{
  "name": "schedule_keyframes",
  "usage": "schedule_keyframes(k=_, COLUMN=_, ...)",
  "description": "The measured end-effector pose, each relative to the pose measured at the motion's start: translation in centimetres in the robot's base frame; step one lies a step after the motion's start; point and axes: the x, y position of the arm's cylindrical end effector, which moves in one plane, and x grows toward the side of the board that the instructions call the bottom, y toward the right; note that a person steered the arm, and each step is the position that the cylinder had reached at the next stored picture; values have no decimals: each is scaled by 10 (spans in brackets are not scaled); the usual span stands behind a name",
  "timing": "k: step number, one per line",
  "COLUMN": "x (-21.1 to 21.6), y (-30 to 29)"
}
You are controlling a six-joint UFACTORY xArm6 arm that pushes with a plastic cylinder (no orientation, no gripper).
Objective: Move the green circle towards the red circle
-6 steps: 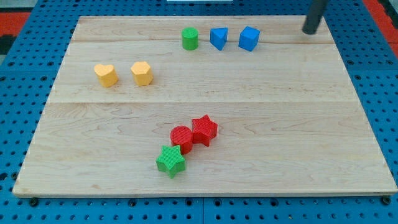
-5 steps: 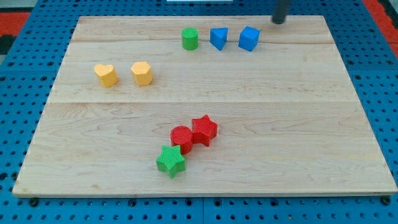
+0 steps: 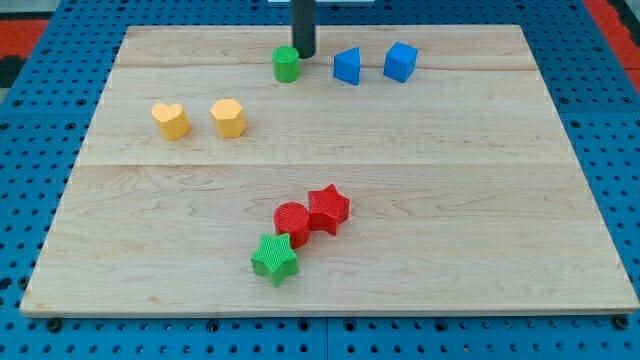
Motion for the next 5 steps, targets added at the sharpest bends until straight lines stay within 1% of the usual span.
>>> schedule_keyframes(k=1, x=-9, y=-32)
schedule_keyframes(k=2, x=20, y=-35)
schedule_keyframes(k=3, x=82, y=4)
schedule_keyframes(k=4, x=90, y=14)
schedule_keyframes(k=5, x=154, y=21)
